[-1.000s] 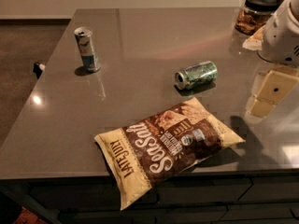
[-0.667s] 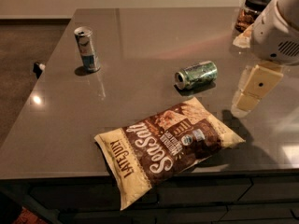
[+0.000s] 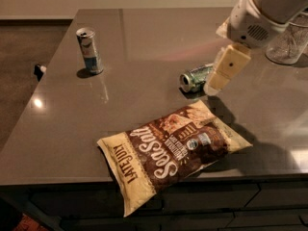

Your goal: Pick redbull can

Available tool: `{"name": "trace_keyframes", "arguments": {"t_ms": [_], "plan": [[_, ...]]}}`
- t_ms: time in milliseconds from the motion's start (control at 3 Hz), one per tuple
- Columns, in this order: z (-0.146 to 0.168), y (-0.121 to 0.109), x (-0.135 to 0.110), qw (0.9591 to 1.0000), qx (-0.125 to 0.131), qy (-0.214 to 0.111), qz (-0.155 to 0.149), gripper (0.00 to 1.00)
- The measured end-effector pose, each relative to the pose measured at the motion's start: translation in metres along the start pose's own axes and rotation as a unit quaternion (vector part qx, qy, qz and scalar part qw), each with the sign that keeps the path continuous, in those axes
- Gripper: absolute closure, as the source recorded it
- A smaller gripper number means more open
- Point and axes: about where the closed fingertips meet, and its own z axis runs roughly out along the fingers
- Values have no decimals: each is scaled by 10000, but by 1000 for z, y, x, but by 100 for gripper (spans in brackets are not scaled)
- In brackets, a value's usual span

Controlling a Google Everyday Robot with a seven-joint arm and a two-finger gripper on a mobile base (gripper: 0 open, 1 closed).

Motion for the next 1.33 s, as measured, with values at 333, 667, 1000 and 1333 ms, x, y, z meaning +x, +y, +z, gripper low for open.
{"name": "trace_keyframes", "arguments": {"t_ms": [333,667,1000,1333], "plan": [[18,-30,-35,9985,16,-487,269,0],[38,-58,-74,9941,92,-937,540,0],[64,-76,-107,9883,167,-1313,759,0],[95,-79,-141,9799,101,-1744,962,0]]}}
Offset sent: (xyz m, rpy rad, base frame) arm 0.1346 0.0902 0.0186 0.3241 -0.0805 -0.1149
